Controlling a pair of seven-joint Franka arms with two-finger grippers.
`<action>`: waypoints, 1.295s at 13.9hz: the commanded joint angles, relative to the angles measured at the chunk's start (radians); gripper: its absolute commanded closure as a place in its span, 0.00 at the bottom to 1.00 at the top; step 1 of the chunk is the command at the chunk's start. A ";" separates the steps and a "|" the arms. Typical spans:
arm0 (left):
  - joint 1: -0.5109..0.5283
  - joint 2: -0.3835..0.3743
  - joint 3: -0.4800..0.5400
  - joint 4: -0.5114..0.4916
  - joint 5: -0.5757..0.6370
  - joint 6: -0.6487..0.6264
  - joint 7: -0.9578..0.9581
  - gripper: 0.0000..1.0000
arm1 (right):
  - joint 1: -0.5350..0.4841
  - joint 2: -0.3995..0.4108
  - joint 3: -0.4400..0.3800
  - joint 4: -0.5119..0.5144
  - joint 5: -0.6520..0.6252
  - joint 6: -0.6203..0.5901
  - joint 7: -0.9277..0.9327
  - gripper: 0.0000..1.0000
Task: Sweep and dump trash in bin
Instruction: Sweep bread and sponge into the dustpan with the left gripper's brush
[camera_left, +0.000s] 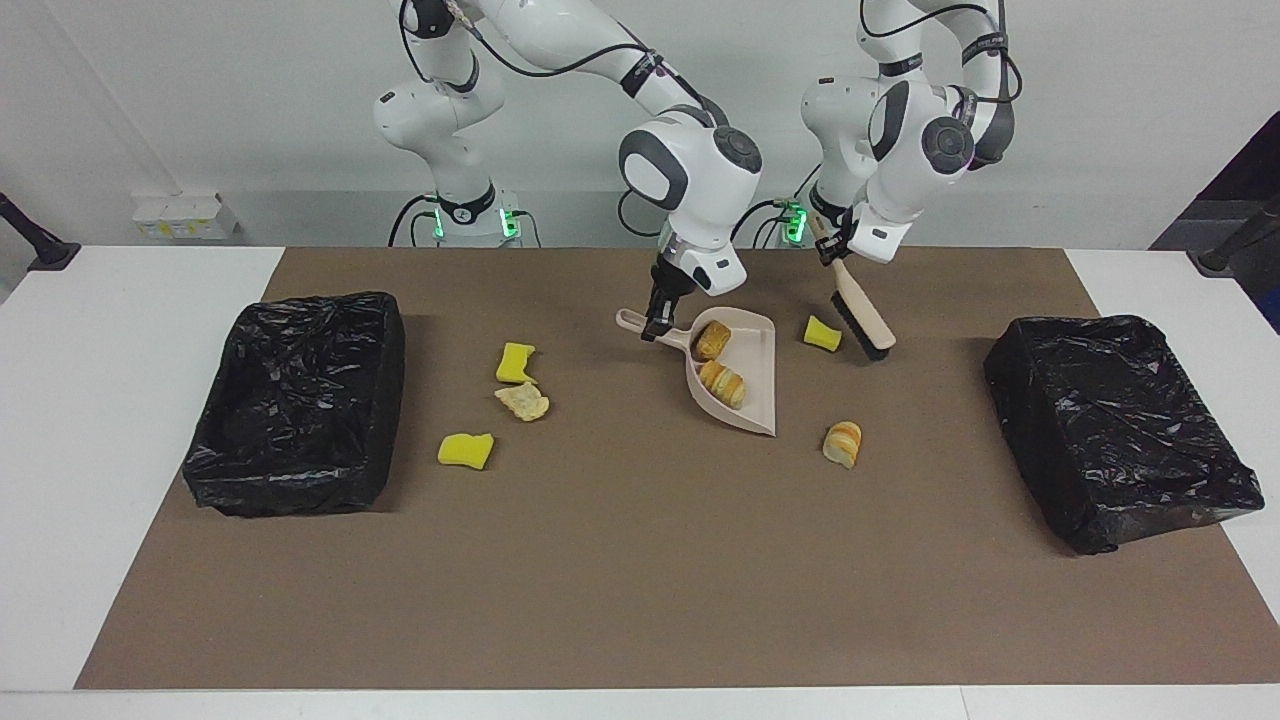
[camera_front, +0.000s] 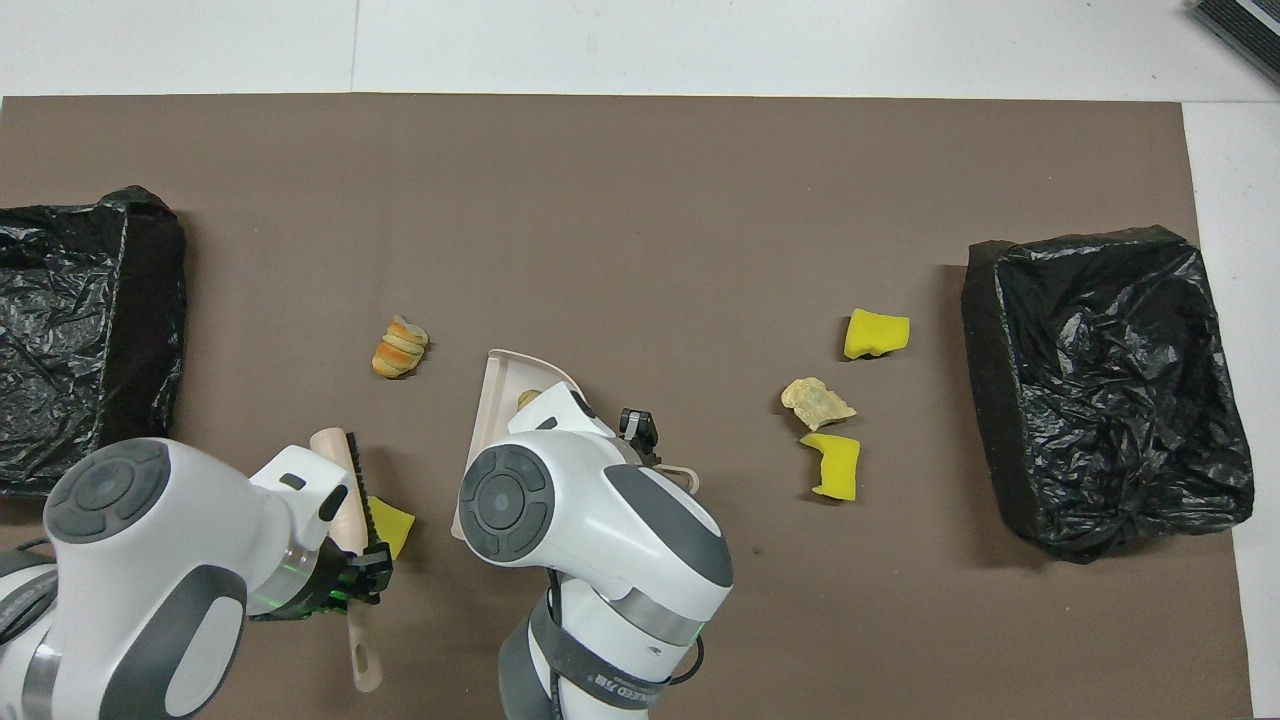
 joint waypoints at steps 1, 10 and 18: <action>-0.005 -0.048 -0.020 -0.083 -0.002 0.061 -0.046 1.00 | -0.018 -0.013 0.007 -0.044 -0.024 0.020 -0.064 1.00; -0.352 0.300 -0.029 0.198 -0.033 0.280 -0.198 1.00 | -0.030 -0.010 0.007 -0.050 -0.013 0.041 -0.038 1.00; -0.146 0.325 -0.014 0.360 0.086 0.154 0.132 1.00 | -0.088 0.018 0.005 -0.045 0.111 0.092 0.033 1.00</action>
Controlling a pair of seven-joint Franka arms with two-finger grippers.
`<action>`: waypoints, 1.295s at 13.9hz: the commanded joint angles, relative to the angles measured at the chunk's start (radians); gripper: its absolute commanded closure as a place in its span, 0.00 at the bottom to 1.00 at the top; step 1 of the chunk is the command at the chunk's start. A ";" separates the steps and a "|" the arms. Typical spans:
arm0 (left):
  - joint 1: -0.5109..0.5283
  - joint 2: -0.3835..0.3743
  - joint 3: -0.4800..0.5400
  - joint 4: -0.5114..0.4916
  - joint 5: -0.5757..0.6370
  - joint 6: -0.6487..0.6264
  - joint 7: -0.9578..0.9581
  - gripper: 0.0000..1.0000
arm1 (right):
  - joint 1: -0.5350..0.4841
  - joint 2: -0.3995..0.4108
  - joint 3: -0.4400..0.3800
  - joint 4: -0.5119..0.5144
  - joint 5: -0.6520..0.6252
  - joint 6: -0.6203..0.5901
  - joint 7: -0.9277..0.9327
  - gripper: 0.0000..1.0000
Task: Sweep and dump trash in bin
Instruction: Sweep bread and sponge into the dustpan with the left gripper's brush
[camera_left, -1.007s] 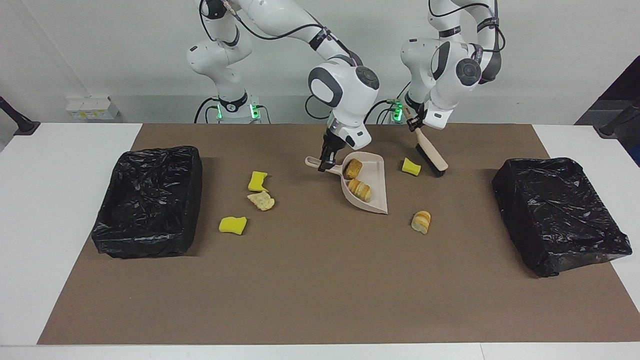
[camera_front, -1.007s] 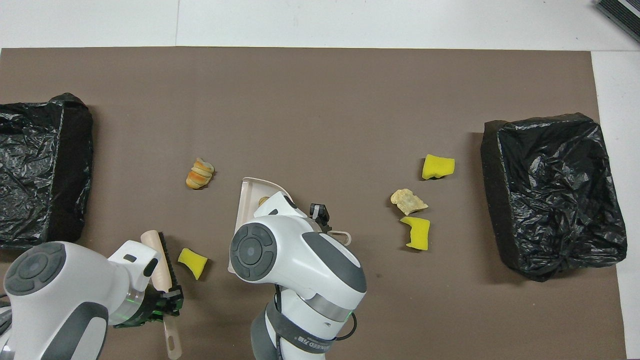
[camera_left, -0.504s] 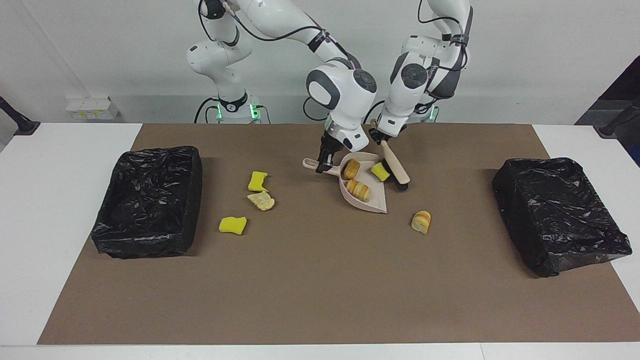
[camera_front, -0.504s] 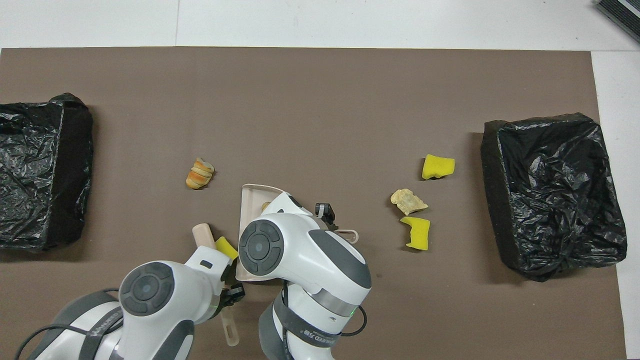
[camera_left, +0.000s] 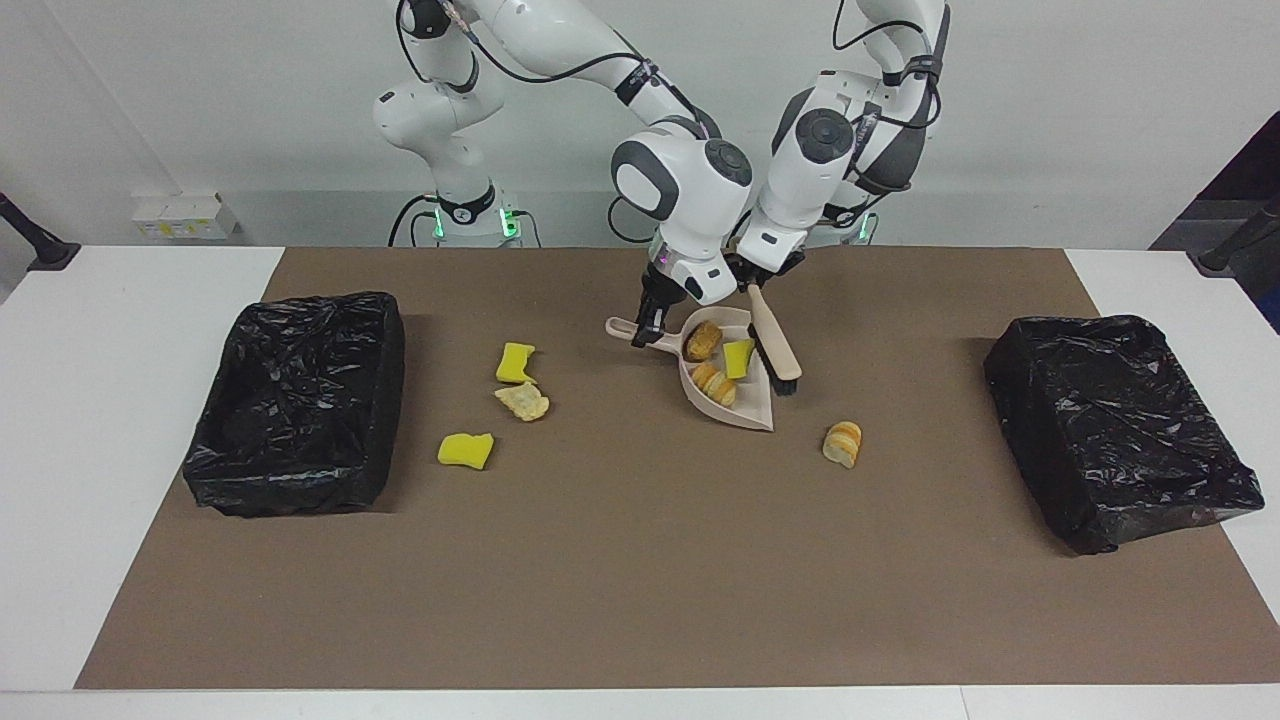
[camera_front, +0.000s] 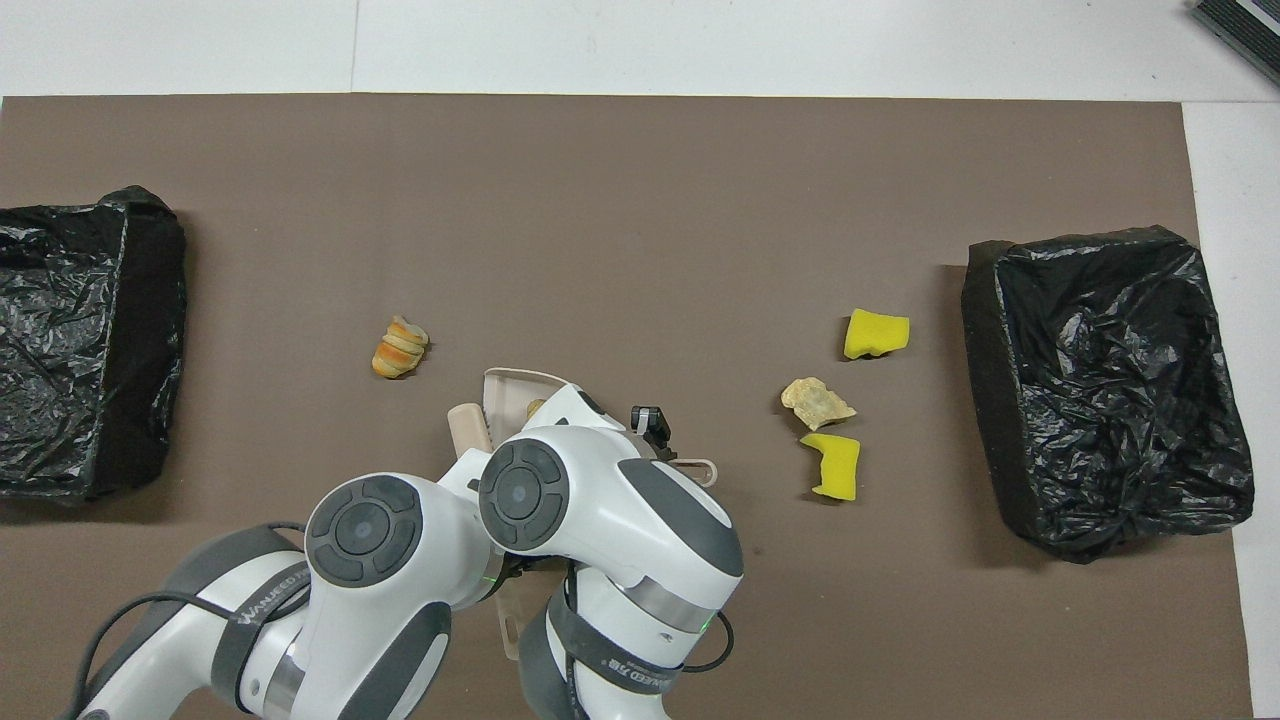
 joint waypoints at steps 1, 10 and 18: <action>0.155 0.030 0.002 0.023 0.059 -0.011 0.243 1.00 | -0.064 0.016 0.008 -0.010 0.080 0.044 0.027 1.00; 0.285 0.202 0.000 0.093 0.229 0.066 0.457 1.00 | -0.067 0.047 0.008 0.064 0.043 0.074 0.027 1.00; 0.049 0.172 -0.009 0.061 0.153 -0.052 0.459 1.00 | -0.058 0.061 0.008 0.076 0.037 0.093 0.028 1.00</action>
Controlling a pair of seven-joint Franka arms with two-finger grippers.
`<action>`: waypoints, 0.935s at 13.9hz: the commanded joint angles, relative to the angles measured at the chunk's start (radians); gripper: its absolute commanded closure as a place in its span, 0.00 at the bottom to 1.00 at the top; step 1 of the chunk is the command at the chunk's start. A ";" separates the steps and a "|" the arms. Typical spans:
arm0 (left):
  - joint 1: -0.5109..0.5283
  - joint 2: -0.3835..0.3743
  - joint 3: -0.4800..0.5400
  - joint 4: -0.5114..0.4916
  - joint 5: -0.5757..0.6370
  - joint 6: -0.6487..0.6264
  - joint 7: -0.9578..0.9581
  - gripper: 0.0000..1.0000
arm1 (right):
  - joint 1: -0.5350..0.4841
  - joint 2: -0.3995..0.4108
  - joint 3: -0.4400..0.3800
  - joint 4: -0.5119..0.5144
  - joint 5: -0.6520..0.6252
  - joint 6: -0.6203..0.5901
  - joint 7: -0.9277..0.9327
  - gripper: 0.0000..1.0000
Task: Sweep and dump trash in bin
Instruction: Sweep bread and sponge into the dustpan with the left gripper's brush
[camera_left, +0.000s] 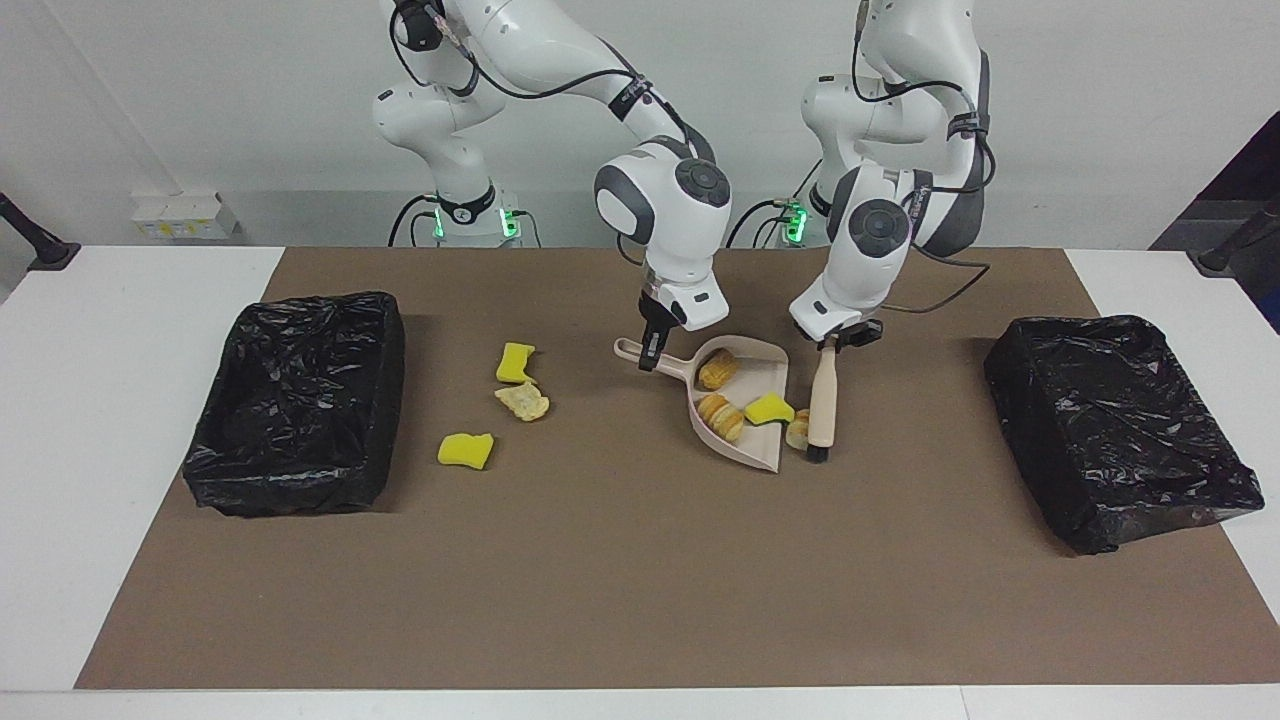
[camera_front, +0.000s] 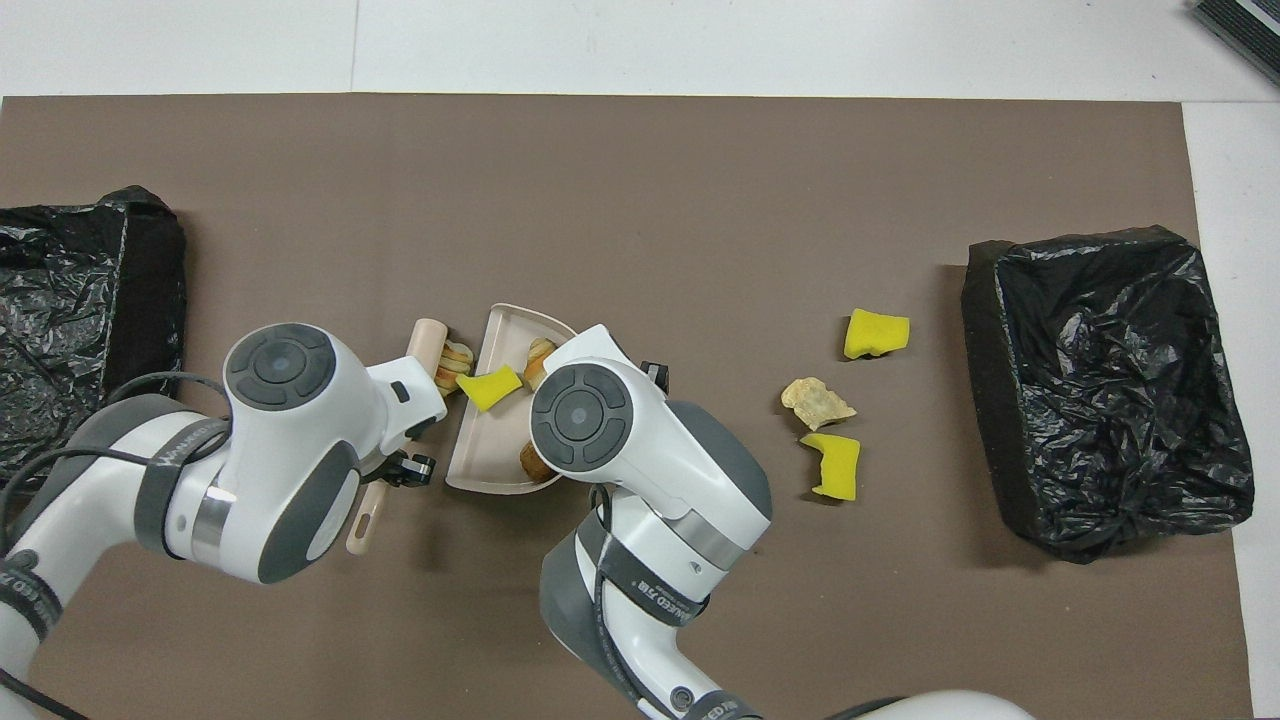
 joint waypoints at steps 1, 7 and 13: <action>-0.068 -0.039 0.008 -0.006 -0.065 -0.064 0.001 1.00 | 0.000 0.013 0.007 0.010 -0.015 0.020 0.019 1.00; -0.120 -0.121 0.011 0.029 -0.174 -0.133 -0.045 1.00 | -0.005 0.013 0.007 0.003 -0.014 0.023 0.043 1.00; 0.011 -0.251 0.025 0.054 -0.162 -0.241 -0.065 1.00 | -0.012 0.012 0.007 -0.022 0.005 0.084 0.114 1.00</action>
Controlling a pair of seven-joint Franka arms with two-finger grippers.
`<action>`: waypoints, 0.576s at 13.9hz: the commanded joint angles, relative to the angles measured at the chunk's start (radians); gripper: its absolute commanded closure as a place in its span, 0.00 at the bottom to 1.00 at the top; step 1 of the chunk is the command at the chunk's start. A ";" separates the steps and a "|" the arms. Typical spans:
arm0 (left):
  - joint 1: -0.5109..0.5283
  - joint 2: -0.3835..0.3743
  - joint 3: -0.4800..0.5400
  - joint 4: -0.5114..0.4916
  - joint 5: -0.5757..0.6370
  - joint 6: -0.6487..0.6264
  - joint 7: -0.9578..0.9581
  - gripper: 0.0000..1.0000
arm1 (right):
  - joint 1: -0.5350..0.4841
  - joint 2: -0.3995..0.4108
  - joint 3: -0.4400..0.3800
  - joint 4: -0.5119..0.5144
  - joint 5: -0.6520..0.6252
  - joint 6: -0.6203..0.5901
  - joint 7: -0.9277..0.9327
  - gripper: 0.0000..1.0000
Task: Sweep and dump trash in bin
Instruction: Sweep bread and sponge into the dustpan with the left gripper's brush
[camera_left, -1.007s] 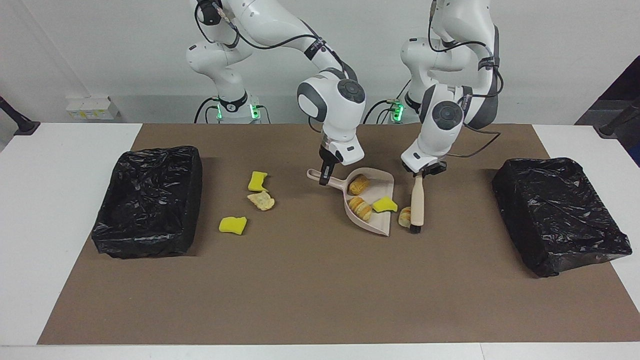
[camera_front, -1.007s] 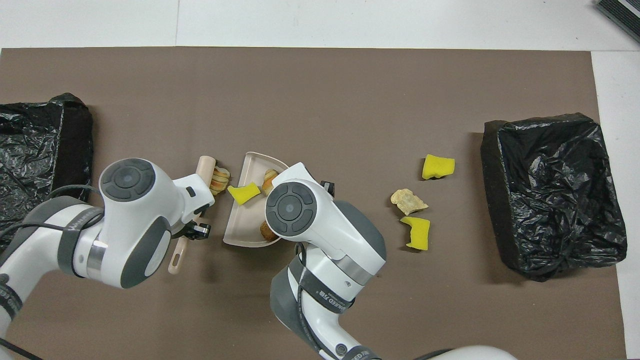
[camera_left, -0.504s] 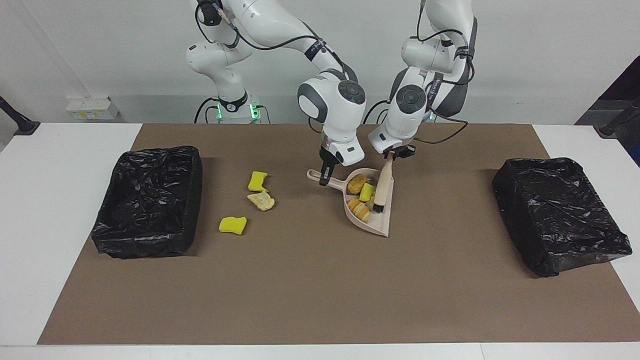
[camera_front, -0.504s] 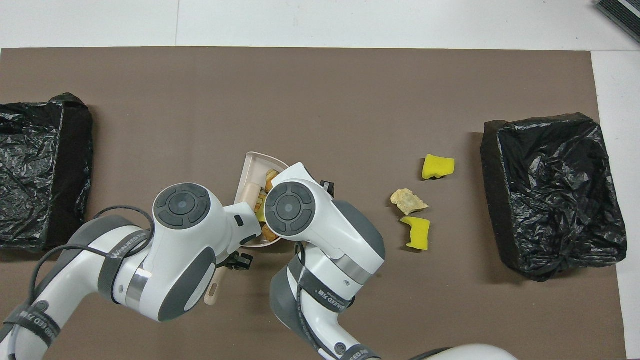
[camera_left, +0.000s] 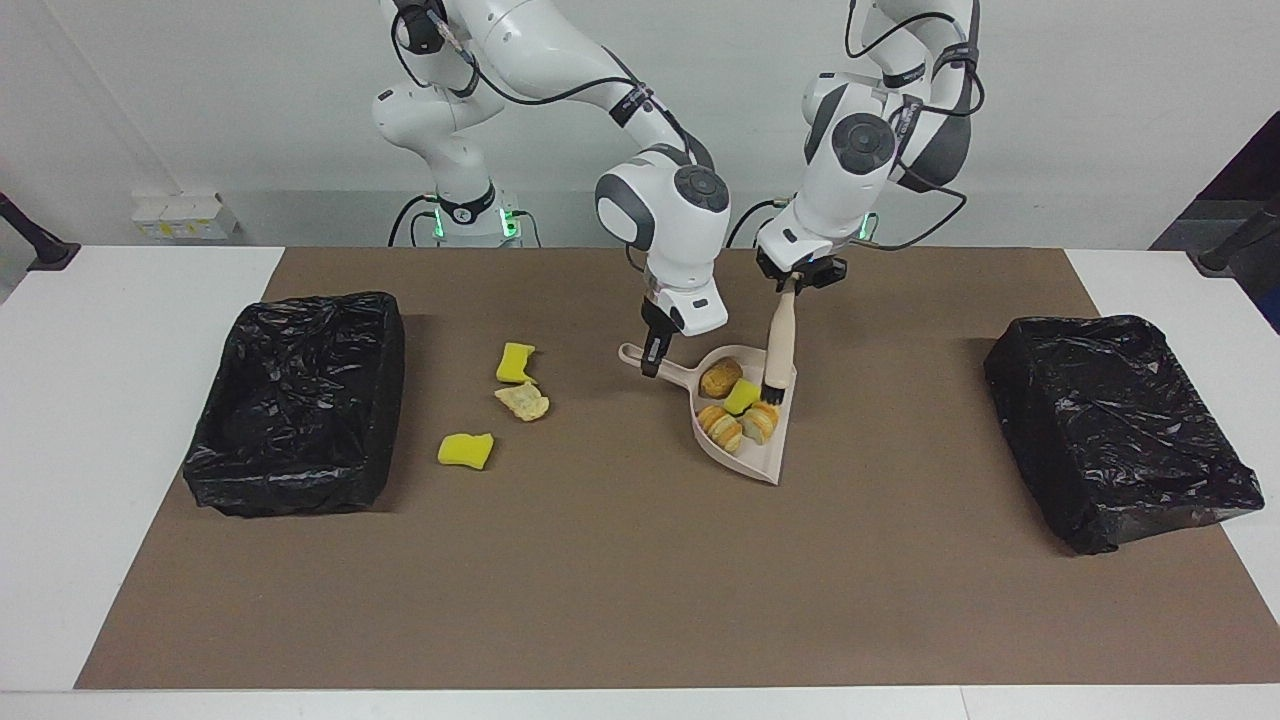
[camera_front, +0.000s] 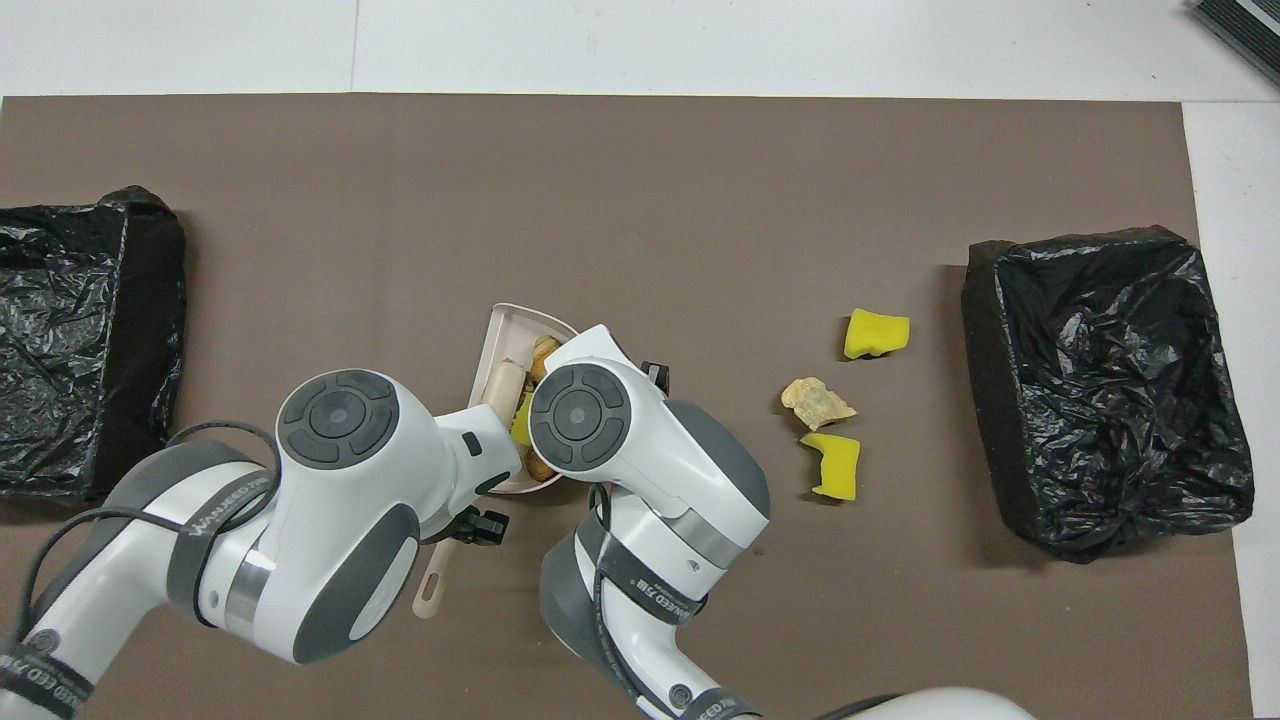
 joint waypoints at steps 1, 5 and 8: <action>0.095 -0.080 0.002 -0.003 0.009 -0.062 -0.025 1.00 | -0.010 -0.001 0.007 -0.001 0.006 0.028 0.028 1.00; 0.197 -0.103 0.001 0.015 0.079 -0.072 -0.026 1.00 | -0.009 -0.027 0.009 0.037 0.006 0.000 0.022 1.00; 0.229 -0.115 -0.001 0.000 0.086 -0.072 -0.035 1.00 | -0.062 -0.157 0.007 0.039 0.070 -0.102 -0.070 1.00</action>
